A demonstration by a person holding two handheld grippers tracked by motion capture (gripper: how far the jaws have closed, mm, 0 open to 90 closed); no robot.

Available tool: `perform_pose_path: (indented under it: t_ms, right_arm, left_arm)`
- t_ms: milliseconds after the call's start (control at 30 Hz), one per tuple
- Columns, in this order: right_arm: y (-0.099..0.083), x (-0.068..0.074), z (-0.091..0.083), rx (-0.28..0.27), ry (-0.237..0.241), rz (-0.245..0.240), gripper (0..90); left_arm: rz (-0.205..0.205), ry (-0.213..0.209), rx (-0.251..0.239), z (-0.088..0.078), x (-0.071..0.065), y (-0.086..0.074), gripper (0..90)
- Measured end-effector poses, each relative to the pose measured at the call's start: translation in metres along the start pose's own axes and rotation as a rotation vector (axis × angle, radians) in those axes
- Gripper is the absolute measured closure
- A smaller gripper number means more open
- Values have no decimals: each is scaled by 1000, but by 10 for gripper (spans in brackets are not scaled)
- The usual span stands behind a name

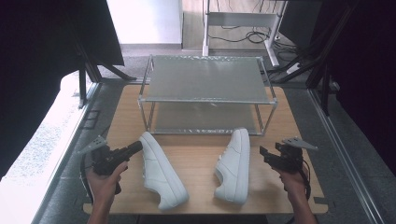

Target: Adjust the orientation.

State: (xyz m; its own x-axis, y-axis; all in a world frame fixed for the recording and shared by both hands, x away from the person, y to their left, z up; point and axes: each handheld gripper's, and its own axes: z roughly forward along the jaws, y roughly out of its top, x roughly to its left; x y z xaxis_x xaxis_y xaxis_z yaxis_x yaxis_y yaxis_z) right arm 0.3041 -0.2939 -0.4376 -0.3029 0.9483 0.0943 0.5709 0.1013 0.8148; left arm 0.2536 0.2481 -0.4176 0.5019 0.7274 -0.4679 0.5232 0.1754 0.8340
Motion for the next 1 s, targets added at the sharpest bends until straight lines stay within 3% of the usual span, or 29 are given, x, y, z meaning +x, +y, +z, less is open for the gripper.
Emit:
perform_pose_path:
  t_ms: [33,167,200,233,267,300,333,367,500,633,833,1000]
  right_arm:
    - [-2,2,3,23,5,-11,316]
    - [-5,3,5,30,15,-20,315]
    - [-6,3,6,31,16,-20,315]
    - [-7,2,7,44,20,-21,312]
    - [-7,2,7,44,20,-21,312]
    - [-7,3,8,46,20,-25,312]
    - [-6,3,8,44,22,-25,313]
    - [-5,3,8,41,23,-24,312]
    - [-4,3,10,39,20,-26,314]
    - [-5,2,12,48,19,-22,313]
    - [-5,-1,9,40,18,-21,303]
    - [-5,-4,9,43,4,-11,301]
  left_arm:
    - [-18,13,7,-4,1,-5,881]
    - [-47,49,17,-8,8,-16,892]
    - [-69,60,23,-8,12,-22,897]
    - [-122,85,34,-7,23,-35,900]
    - [-122,85,34,-7,23,-35,900]
    - [-159,99,65,-1,32,-44,900]
    - [-159,99,65,-1,32,-44,900]
    - [-165,120,106,6,38,-50,900]
    - [-173,105,157,16,41,-56,900]
    - [-169,108,172,20,39,-58,900]
    - [-171,96,158,21,32,-56,899]
    - [-145,97,159,24,23,-51,899]
